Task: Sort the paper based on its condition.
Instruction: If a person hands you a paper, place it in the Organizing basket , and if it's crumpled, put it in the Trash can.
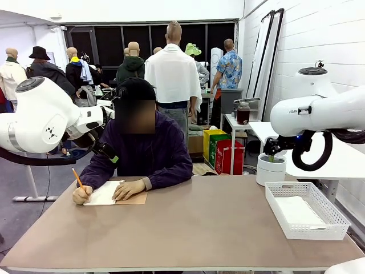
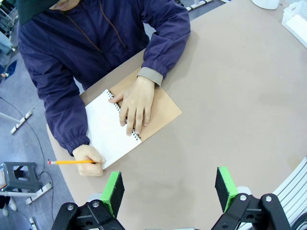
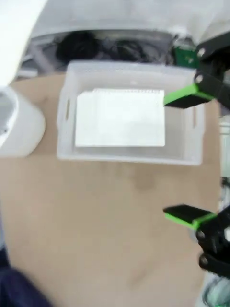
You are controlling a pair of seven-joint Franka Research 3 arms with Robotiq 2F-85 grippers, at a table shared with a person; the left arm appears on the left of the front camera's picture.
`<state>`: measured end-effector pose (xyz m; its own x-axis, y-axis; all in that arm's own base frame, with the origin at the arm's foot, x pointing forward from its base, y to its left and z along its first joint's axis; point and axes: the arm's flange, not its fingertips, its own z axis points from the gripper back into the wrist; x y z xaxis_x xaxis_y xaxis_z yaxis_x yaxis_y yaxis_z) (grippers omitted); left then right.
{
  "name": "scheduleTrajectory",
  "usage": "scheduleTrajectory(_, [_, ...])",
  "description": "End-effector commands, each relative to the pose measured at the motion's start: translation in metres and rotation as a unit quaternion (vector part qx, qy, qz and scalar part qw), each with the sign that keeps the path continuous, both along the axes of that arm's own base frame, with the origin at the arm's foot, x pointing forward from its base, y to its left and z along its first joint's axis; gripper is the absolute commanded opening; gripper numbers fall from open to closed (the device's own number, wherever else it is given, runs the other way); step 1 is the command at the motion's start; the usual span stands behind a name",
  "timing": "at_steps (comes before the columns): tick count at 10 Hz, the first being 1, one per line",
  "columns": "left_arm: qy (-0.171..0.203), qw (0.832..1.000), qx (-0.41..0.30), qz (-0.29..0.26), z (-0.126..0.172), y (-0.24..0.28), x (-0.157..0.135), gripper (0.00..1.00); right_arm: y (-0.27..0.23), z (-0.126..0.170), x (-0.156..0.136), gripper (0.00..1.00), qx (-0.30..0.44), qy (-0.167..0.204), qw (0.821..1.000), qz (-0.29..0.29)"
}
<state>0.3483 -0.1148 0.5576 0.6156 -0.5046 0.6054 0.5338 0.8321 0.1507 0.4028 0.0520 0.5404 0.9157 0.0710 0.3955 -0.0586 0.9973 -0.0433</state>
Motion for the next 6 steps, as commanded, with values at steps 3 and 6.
scheduleTrajectory(3, [-0.002,1.0,-0.002,0.0,0.001,0.001,0.002,1.0,0.022,-0.014,-0.003,1.0,0.026,-0.078,0.98,0.181])
scheduleTrajectory(6, [-0.002,1.0,-0.002,0.0,0.001,0.001,0.002,1.0,0.044,-0.027,-0.009,1.0,0.051,-0.097,0.955,0.274])
